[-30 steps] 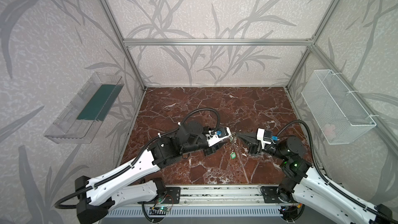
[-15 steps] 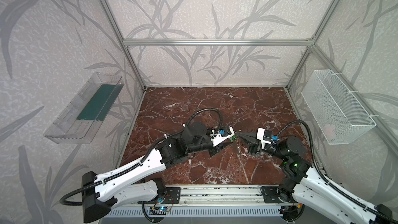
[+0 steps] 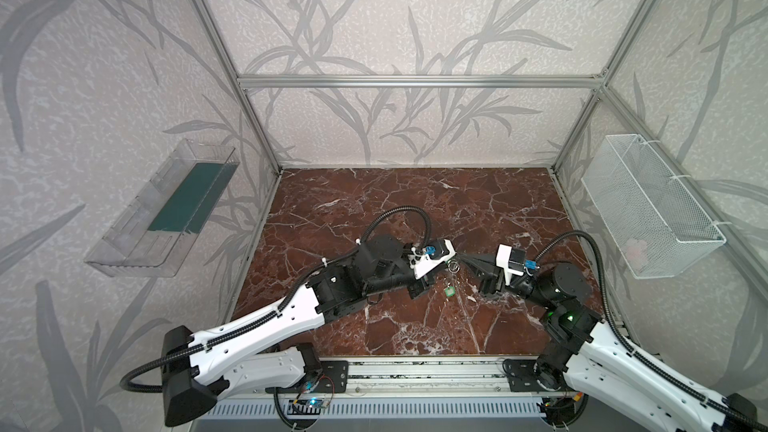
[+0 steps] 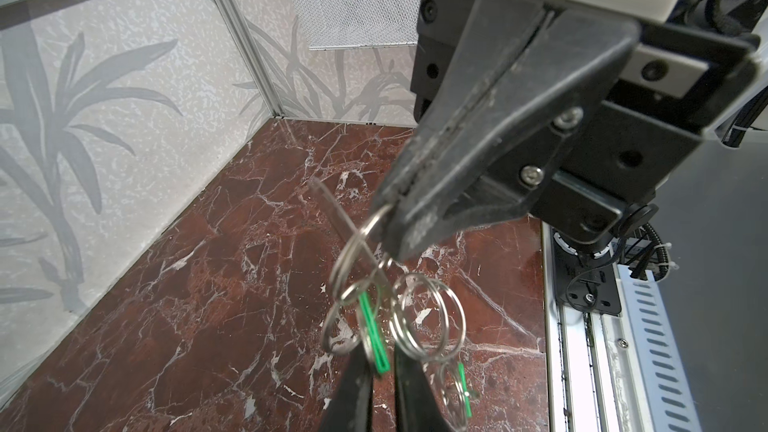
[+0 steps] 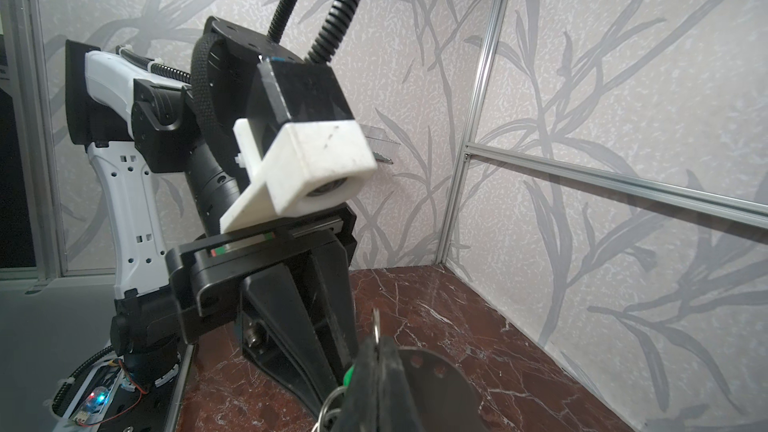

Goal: Put the keys on the keyring

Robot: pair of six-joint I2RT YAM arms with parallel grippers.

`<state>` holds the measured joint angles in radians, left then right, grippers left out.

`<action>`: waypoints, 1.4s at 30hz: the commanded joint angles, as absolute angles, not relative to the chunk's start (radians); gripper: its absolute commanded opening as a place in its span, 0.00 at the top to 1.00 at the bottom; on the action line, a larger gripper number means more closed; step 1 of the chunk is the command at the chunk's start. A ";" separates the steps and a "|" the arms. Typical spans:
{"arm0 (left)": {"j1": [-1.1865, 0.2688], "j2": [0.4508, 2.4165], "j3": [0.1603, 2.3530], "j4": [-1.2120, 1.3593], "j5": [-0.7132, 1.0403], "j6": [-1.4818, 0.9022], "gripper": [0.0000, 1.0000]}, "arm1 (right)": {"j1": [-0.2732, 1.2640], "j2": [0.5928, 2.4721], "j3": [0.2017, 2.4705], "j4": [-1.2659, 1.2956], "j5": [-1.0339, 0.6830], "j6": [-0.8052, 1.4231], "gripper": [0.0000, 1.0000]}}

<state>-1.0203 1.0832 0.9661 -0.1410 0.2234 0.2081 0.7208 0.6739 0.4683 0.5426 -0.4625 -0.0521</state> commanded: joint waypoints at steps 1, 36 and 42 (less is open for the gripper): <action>-1.022 1.095 0.979 -0.128 0.212 0.207 0.89 | 0.721 0.670 0.502 0.609 -0.453 -0.043 1.00; -0.974 1.134 1.285 -0.650 0.335 0.465 1.00 | 0.721 0.638 0.522 0.426 -0.561 -0.118 1.00; -0.974 1.176 1.362 -0.757 0.297 0.525 1.00 | 0.721 0.648 0.532 0.362 -0.551 -0.151 1.00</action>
<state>-0.9745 1.1557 1.3251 -0.6720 0.3210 0.4618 0.7208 0.6476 0.4961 0.4080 -0.5579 -0.1219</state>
